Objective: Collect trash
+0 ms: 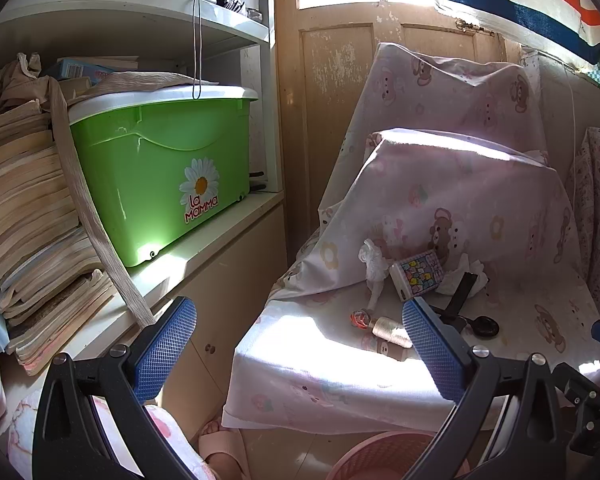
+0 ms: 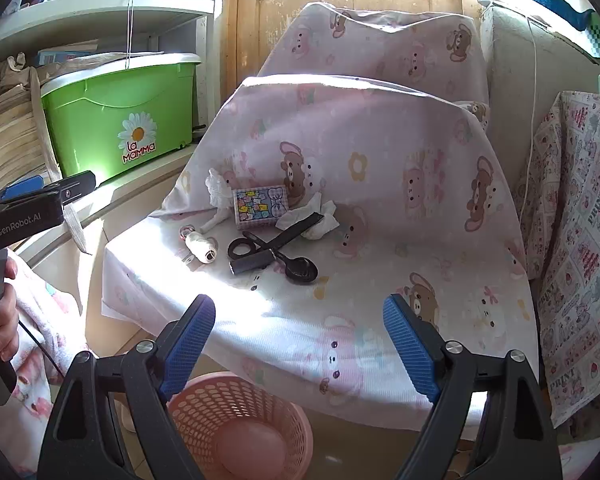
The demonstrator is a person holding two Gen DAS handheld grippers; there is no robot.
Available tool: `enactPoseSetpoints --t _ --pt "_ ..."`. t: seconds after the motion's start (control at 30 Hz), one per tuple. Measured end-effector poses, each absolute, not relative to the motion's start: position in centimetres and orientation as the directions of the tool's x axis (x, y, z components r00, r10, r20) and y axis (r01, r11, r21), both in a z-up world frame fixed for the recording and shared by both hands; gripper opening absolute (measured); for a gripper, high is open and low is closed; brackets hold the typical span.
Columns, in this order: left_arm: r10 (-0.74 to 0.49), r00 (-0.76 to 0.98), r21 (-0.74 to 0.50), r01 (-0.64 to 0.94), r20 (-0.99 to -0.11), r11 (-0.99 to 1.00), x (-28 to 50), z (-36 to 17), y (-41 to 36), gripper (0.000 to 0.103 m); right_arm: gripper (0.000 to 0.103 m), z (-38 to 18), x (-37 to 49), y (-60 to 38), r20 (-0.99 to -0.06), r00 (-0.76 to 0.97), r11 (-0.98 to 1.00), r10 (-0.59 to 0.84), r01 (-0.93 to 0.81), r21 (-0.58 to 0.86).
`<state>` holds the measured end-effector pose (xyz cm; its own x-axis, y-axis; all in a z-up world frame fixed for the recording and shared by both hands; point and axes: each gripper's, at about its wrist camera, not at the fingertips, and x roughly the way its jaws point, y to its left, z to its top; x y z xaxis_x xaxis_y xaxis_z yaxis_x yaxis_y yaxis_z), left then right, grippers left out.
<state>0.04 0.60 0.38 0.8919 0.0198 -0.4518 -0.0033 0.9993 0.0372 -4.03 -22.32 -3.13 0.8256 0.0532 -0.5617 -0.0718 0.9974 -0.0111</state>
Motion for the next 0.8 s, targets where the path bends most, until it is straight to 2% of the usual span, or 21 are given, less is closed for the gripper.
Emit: enactPoseSetpoints --t 0.8 --pt "0.033 0.89 0.031 -0.022 -0.455 0.999 0.3 0.27 1.08 0.102 0.087 -3.26 -3.98 -22.59 -0.567 0.822 0.998 0.056 -0.061 0.011"
